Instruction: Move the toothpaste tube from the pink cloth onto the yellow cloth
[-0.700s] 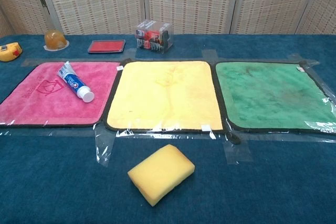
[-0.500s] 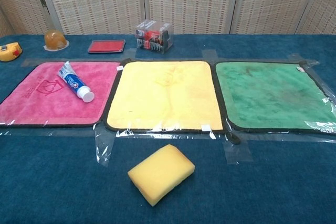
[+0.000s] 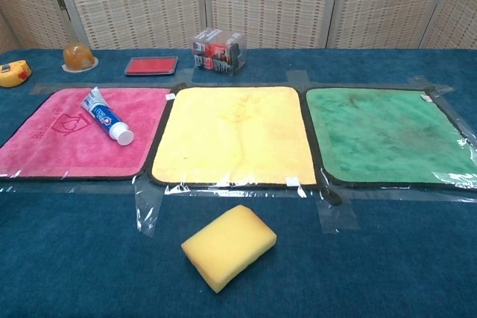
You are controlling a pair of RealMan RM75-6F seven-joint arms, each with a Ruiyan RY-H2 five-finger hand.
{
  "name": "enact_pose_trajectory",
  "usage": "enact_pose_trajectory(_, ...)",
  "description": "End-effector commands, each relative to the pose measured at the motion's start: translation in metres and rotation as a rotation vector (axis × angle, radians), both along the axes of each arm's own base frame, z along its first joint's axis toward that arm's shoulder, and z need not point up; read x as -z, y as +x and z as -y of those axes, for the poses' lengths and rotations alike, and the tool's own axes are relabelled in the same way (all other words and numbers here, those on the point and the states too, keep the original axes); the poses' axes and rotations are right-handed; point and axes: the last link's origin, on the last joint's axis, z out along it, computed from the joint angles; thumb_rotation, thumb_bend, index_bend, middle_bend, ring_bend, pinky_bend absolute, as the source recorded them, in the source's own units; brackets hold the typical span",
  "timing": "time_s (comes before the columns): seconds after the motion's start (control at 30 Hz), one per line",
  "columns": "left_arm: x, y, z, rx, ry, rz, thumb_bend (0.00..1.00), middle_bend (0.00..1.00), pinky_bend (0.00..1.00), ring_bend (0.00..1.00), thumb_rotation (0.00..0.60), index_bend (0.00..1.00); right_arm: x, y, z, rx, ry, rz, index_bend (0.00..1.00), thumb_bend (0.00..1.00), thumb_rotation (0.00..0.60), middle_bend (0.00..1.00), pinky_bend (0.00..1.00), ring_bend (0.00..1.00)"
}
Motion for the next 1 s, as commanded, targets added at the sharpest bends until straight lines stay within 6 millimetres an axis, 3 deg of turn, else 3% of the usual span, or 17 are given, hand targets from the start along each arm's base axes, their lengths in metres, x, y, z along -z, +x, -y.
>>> enact_pose_trajectory(0.03,0.007,0.007,-0.017,0.054,-0.026,-0.021,0.53,0.12,0.01,0.11,0.6,0.25,-0.002,0.001,-0.002,-0.002,-0.004,-0.003,0.1,0.15,0.6,0.06,0.0,0.08)
enact_pose_trajectory(0.2,0.023,0.018,-0.048,0.151,-0.053,-0.072,0.59,0.13,0.02,0.12,0.6,0.26,-0.004,0.002,-0.007,-0.002,-0.011,-0.009,0.1,0.15,0.6,0.06,0.0,0.08)
enact_pose_trajectory(0.53,0.054,0.028,-0.116,0.263,-0.089,-0.201,0.59,0.15,0.05,0.14,0.6,0.26,-0.01,0.004,-0.016,0.01,-0.03,-0.025,0.1,0.15,0.6,0.06,0.0,0.08)
enact_pose_trajectory(1.0,0.085,0.015,-0.17,0.178,-0.139,-0.459,0.44,0.13,0.05,0.1,0.6,0.15,-0.014,0.003,-0.024,0.027,-0.042,-0.035,0.1,0.15,0.6,0.06,0.0,0.08)
